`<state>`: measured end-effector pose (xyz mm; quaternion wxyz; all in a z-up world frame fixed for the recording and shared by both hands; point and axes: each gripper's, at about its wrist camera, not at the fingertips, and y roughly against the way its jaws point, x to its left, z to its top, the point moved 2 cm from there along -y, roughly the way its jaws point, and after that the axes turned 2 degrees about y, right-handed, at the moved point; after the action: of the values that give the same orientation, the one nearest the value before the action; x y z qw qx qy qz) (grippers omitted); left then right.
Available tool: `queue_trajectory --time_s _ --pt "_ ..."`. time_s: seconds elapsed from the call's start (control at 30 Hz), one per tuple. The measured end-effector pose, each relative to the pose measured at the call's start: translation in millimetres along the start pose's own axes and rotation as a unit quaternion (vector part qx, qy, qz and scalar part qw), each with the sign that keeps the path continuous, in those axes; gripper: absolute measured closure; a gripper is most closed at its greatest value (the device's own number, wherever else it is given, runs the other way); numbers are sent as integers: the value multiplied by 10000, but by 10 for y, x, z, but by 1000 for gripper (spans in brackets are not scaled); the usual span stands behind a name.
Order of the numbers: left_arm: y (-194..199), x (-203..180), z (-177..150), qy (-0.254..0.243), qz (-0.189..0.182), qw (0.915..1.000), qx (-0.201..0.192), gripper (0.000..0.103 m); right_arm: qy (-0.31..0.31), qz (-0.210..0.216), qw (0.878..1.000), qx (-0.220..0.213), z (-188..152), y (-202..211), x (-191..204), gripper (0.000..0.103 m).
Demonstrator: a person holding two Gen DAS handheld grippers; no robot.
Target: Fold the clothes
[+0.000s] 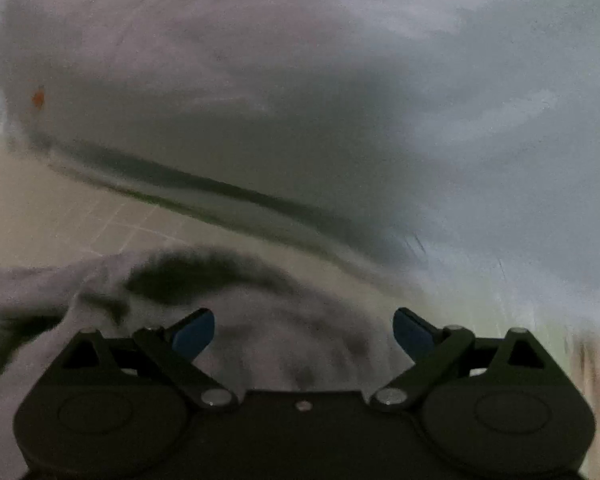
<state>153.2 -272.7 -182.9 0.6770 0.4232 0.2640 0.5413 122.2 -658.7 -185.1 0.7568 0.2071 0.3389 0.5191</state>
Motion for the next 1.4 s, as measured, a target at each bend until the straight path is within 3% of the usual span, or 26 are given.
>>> queue_trajectory --time_s 0.13,0.2,0.23,0.27,0.3,0.4,0.6,0.63,0.67,0.7,0.73,0.8,0.9,0.97,1.07,1.23,1.33,1.4 --pt "-217 103 104 93 107 9999 -3 0 1112 93 9935 207 200 -499 324 7" --pt "-300 133 134 134 158 9998 19 0 1347 180 9906 180 233 -596 391 13" --pt "-338 149 141 164 173 9997 40 0 1369 178 9903 145 265 -578 404 33" --pt "-374 167 146 201 186 9996 66 0 1391 176 9901 111 298 -561 417 67" --pt "-410 188 147 251 192 9994 100 0 1380 170 9903 35 341 -524 422 81" --pt "-462 255 158 508 58 9986 129 0 1098 167 9924 -527 596 -248 393 85" --pt "-507 314 162 810 -63 9965 170 0 634 326 9853 -1555 1185 261 401 84" --pt "-508 312 160 825 -59 9964 169 0 556 353 9828 -1725 1283 347 401 69" --pt "-508 310 157 832 -50 9964 166 0 568 396 9818 -1768 1352 379 428 40" --pt "-505 309 155 840 -34 9963 170 0 844 491 9847 -1441 1332 253 528 30" --pt "-501 310 152 849 -15 9962 177 0 1011 569 9864 -1165 1284 163 586 30" --pt "-482 311 139 839 46 9963 181 0 723 636 9910 -932 1018 197 461 38" --pt "-427 325 90 764 177 9968 162 0 288 735 9952 -579 619 249 274 26" --pt "-413 370 35 829 140 9963 186 0 -2 800 9962 -343 354 284 150 25" --pt "-408 453 -28 1061 29 9941 230 0 -438 894 9950 12 -45 338 -36 25" --pt "-421 438 -11 1041 32 9943 222 0 -884 1100 9880 631 -704 444 -265 30" --pt "-436 439 16 1054 29 9941 243 0 -957 1268 9824 984 -1067 518 -320 25" --pt "-439 437 22 1085 48 9937 259 0 -1020 1276 9817 976 -1167 540 -326 21"
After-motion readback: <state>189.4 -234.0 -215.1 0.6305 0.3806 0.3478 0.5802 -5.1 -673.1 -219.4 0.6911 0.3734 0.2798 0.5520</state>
